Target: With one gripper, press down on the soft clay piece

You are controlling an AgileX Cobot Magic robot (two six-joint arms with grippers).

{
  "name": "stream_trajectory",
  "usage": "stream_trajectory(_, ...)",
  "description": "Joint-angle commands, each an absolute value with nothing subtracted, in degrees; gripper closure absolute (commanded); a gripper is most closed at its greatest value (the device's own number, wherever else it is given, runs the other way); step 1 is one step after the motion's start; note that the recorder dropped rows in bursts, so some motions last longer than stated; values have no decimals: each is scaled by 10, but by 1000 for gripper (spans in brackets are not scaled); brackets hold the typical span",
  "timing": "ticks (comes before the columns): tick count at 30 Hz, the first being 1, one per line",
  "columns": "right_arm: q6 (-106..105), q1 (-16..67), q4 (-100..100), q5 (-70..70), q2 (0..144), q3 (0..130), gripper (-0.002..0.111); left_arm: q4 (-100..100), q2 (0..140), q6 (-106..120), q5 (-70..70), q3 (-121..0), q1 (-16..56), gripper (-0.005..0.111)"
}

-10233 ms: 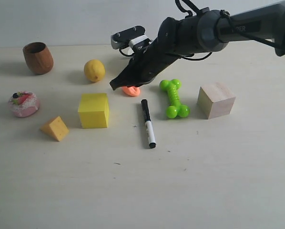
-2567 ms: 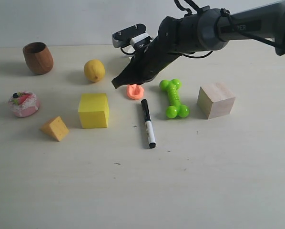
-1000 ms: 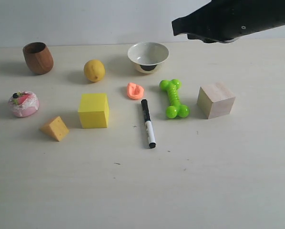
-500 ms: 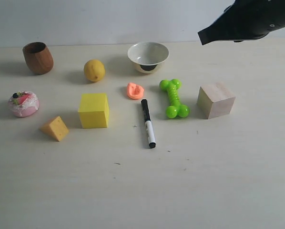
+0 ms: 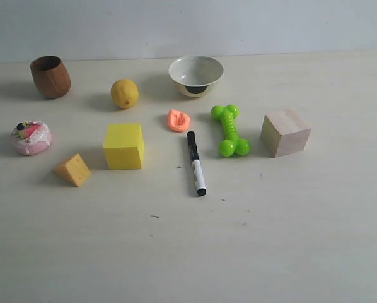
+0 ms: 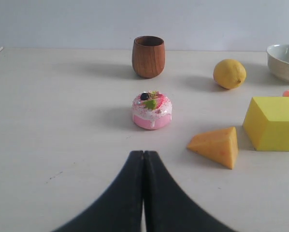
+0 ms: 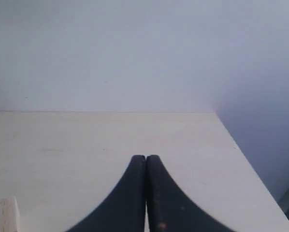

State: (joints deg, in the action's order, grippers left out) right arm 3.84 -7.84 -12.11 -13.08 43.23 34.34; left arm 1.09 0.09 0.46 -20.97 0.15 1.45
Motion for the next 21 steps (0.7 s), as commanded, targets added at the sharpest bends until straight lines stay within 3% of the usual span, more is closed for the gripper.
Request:
stream_trajectory(1, 62, -115, -124, -111, 335, 262, 108, 14, 0, 4, -203, 0, 18, 107)
stream_trajectory(8, 109, -124, -124, -107, 225, 153, 108, 14, 0, 4, -203, 0, 18, 107)
stream_trajectory(21, 135, -123, -75, -61, 174, 63, 108, 14, 0, 4, -203, 0, 18, 107)
